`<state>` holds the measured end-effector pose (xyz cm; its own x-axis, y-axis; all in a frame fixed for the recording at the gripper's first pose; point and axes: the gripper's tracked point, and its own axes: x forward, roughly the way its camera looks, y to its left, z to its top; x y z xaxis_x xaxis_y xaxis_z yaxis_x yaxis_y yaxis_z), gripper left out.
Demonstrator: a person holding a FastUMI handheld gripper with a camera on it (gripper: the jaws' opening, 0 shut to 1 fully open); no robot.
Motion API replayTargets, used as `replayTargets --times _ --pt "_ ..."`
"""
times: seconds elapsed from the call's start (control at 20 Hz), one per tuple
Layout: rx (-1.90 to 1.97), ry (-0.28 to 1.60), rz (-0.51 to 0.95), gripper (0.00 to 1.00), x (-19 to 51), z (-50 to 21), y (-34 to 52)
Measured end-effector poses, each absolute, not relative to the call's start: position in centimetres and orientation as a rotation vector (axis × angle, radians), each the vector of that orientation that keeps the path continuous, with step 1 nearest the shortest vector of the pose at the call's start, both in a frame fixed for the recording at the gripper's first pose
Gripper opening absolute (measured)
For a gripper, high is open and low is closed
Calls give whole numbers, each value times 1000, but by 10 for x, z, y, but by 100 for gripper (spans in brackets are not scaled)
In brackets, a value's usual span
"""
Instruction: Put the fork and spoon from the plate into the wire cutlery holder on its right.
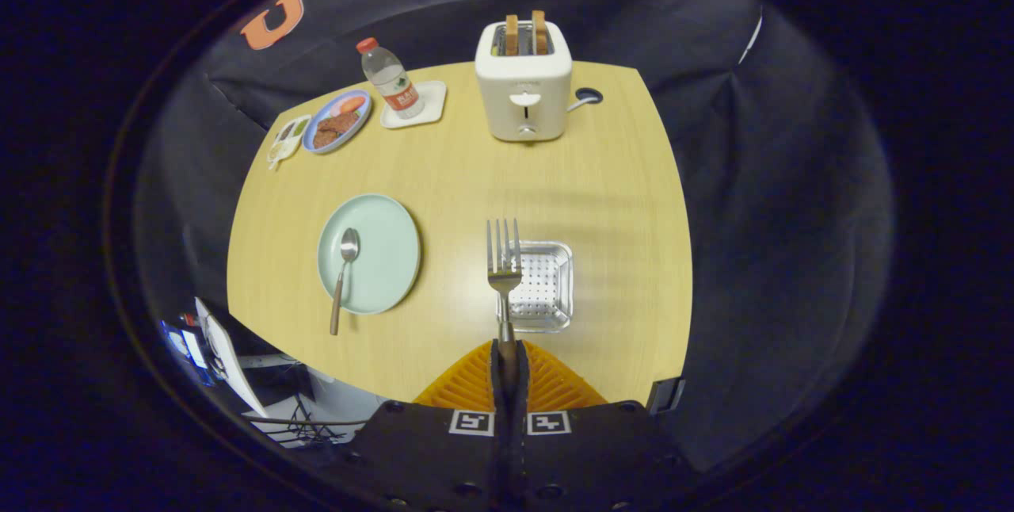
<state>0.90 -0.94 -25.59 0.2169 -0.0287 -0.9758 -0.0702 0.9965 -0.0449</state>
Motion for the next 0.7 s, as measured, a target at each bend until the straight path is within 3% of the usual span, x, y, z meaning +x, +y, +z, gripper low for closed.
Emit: replayTargets --times 0.65,0.7 --pt "96 1651 -74 1 6 -310 -28" --pt "107 1658 -79 4 7 -311 -28"
